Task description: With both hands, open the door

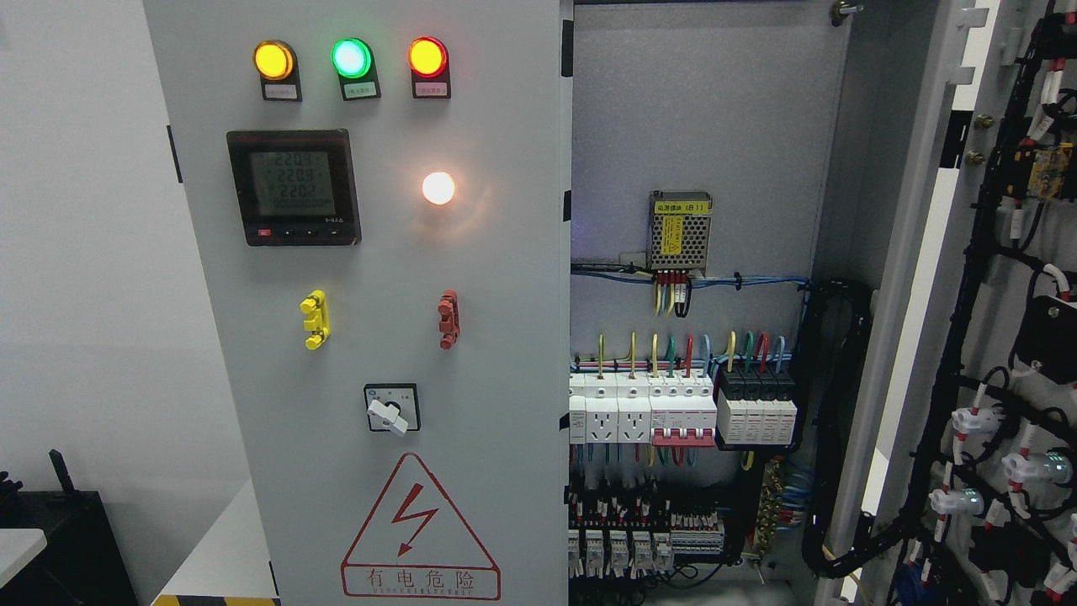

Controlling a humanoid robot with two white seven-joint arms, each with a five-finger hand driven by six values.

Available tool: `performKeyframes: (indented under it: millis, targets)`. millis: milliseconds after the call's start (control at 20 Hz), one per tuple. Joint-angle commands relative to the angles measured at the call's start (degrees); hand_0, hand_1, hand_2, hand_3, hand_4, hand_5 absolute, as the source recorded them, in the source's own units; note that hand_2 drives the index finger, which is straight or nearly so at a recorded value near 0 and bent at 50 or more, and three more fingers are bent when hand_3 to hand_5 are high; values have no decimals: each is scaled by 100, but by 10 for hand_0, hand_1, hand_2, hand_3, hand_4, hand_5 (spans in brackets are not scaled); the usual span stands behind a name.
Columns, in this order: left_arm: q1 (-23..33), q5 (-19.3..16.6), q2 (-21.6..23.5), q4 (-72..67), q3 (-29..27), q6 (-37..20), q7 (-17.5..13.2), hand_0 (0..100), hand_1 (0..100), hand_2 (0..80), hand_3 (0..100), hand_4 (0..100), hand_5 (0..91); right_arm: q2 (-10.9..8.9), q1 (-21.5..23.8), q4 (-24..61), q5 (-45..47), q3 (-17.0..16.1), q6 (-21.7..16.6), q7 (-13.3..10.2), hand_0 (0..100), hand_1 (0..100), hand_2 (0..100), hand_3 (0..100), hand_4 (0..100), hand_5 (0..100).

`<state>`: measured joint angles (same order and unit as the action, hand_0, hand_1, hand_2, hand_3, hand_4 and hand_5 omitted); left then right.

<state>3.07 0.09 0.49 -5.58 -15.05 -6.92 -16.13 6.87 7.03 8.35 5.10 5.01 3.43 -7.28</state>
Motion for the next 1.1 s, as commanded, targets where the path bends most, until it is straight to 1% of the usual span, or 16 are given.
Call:
performKeyframes:
  millis: [0, 250, 300, 451, 501, 851, 1052]
  targets:
    - [-17, 9, -233, -22, -218, -90, -4, 0, 0, 0, 0, 43, 0, -2, 0, 0, 0, 0, 0, -1, 0, 0, 0, 0, 0, 0]
    - [-123, -26, -225, -30, -86, -99, -4, 0, 0, 0, 0, 42, 0, -1, 0, 9, 17, 0, 0, -1, 0, 0, 0, 0, 0, 0]
    - [-140, -26, -225, -30, 27, -99, -4, 0, 0, 0, 0, 42, 0, -2, 0, 26, 9, -17, 0, -1, 0, 0, 0, 0, 0, 0]
    - [-132, 0, -233, -4, 677, -169, -4, 0, 0, 0, 0, 42, 0, -2, 0, 35, 0, -9, 0, -1, 0, 0, 0, 0, 0, 0]
    - [-132, 9, -233, 5, 722, -169, -4, 0, 0, 0, 0, 42, 0, 7, 0, 35, 0, -9, 0, -1, 0, 0, 0, 0, 0, 0]
    - [-132, 9, -242, 22, 670, -169, -4, 0, 0, 0, 0, 42, 0, -37, 0, 44, 0, -26, 0, -1, 0, 0, 0, 0, 0, 0]
    - [-132, 9, -242, 14, 679, -169, -4, 0, 0, 0, 0, 42, 0, -2, -9, 53, 26, -26, 0, -1, 0, 0, 0, 0, 0, 0]
